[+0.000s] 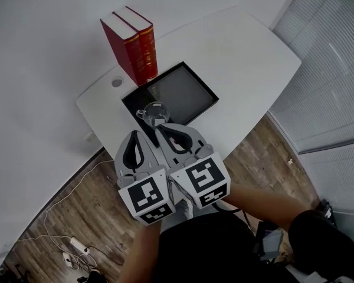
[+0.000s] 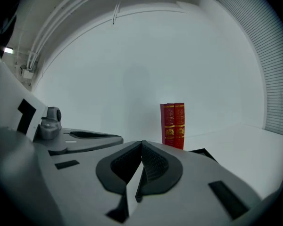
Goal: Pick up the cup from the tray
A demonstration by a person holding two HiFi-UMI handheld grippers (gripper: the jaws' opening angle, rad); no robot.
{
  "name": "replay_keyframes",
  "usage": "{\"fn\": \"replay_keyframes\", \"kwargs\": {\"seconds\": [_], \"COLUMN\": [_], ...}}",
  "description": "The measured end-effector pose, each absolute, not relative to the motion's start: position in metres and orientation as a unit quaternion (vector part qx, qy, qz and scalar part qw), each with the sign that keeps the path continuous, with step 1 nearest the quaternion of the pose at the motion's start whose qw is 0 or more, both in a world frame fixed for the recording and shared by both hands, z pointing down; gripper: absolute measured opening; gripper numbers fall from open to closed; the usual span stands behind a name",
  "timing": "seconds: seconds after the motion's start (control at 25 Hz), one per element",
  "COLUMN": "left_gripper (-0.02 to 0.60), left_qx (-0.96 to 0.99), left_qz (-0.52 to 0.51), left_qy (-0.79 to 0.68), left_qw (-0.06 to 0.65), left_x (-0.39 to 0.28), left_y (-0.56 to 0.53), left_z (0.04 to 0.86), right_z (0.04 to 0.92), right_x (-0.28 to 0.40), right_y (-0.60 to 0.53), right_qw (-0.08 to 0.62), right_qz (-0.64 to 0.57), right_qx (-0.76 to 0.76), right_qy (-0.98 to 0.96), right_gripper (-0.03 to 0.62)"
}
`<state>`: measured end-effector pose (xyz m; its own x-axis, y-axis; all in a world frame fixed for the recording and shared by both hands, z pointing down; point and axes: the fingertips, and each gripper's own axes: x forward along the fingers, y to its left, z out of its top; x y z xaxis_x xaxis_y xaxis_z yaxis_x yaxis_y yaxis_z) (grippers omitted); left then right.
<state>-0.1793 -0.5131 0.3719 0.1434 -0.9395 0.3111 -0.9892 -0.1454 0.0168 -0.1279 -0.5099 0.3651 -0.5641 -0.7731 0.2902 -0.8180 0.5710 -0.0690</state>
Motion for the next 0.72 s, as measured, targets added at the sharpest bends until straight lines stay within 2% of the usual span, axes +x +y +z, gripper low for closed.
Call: {"fn": "replay_keyframes", "kwargs": {"seconds": [0.36,0.44,0.56,0.72], "left_gripper": [0.005,0.005,0.005,0.005], "left_qx": [0.713,0.706,0.698,0.693], "left_qz": [0.148,0.153,0.160,0.168], "left_qy": [-0.675,-0.682,-0.690,-0.694], "left_qw": [0.114,0.110,0.103,0.098], "left_x": [-0.184,-0.188,-0.191,-0.192], "left_y": [-0.514,-0.514,-0.514,-0.515], "left_z": [0.387,0.388,0.386,0.386], "right_z": [0.387,0.394,0.407,0.433], "right_x": [-0.100,-0.096,-0.097,-0.109], "right_y": [-0.534,-0.540,-0.544,-0.546], "right_qw": [0.102,0.103,0.104,0.129], "right_qz": [0.073,0.067,0.069,0.040], "right_qx": [0.408,0.400,0.378,0.335], "right_qy": [-0.904,-0.908,-0.918,-0.933], "right_gripper": [0.012,0.032,0.195,0.344]}}
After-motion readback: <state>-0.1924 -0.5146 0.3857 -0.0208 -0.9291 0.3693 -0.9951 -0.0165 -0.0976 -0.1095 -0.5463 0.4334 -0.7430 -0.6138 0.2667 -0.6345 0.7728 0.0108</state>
